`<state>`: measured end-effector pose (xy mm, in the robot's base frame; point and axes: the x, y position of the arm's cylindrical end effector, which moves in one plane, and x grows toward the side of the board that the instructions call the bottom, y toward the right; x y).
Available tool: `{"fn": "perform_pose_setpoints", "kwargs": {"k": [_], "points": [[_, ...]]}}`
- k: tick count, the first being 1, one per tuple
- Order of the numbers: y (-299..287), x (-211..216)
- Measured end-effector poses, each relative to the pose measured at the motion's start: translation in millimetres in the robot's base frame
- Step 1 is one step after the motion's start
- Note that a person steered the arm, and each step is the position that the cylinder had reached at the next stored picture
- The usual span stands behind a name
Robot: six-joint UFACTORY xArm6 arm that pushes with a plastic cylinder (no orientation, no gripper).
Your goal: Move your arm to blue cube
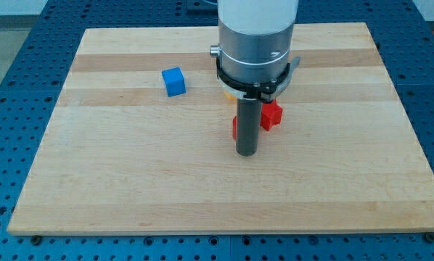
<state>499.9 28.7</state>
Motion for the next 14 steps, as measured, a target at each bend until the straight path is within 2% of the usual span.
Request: {"fn": "perform_pose_setpoints", "kwargs": {"k": [3,5,8,9,12,14], "points": [[0,-4],[0,43],[-17,43],[-53,32],[-145,-36],[-148,-39]]}}
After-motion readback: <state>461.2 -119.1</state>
